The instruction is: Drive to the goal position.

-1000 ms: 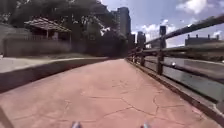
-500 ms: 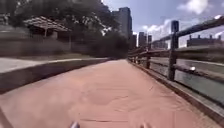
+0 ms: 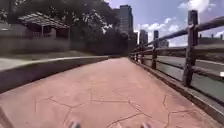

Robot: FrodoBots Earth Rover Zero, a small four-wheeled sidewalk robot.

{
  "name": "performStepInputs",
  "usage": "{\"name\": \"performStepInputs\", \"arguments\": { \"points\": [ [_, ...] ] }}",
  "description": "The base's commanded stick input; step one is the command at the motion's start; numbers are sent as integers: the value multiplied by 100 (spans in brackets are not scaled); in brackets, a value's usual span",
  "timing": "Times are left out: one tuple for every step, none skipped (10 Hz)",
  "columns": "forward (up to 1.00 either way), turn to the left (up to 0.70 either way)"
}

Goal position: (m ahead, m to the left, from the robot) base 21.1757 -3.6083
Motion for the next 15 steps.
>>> {"name": "performStepInputs", "arguments": {
  "points": [
    [100,0],
    [100,0],
    [100,0],
    [100,0],
    [100,0],
    [100,0],
    [100,0],
    [100,0],
    [100,0],
    [100,0],
    [100,0],
    [100,0],
    [100,0],
    [100,0],
    [100,0]
  ]
}}
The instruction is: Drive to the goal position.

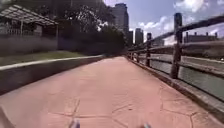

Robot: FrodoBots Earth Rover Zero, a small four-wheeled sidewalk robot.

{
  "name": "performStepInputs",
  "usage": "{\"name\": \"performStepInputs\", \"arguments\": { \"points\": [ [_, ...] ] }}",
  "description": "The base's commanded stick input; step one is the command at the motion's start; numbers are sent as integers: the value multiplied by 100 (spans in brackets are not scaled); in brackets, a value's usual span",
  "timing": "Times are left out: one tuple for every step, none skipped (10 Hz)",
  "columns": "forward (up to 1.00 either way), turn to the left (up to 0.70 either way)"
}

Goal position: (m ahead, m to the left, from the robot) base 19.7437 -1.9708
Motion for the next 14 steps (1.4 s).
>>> {"name": "performStepInputs", "arguments": {
  "points": [
    [100,0],
    [100,0],
    [100,0],
    [100,0],
    [100,0],
    [100,0],
    [100,0],
    [100,0],
    [100,0],
    [100,0],
    [100,0],
    [100,0],
    [100,0],
    [100,-29]
  ]
}}
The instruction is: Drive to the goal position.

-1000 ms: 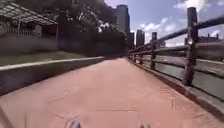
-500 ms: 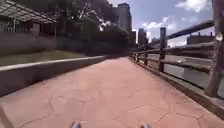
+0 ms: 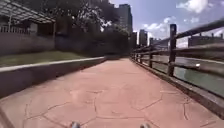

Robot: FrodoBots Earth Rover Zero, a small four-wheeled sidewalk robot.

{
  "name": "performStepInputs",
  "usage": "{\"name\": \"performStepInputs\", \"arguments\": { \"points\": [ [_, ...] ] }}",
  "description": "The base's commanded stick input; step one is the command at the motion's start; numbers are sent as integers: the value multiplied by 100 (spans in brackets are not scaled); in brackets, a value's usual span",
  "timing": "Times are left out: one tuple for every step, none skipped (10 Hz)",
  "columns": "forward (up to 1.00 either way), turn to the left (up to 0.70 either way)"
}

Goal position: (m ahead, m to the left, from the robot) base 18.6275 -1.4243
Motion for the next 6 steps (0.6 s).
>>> {"name": "performStepInputs", "arguments": {
  "points": [
    [100,-33],
    [100,-17],
    [100,-5],
    [100,0],
    [100,0],
    [100,0]
  ]
}}
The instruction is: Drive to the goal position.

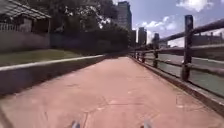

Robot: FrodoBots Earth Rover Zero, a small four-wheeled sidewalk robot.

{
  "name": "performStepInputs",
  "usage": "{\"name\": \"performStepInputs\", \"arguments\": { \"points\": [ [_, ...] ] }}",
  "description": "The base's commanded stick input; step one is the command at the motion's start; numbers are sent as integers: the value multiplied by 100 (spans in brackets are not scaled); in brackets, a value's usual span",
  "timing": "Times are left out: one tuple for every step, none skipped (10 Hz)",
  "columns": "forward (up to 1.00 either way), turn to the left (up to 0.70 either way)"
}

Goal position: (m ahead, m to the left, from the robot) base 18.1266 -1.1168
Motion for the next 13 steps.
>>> {"name": "performStepInputs", "arguments": {
  "points": [
    [100,0],
    [100,0],
    [100,0],
    [100,0],
    [100,0],
    [100,0],
    [100,0],
    [100,0],
    [100,0],
    [100,0],
    [100,0],
    [100,-10],
    [100,-39]
  ]
}}
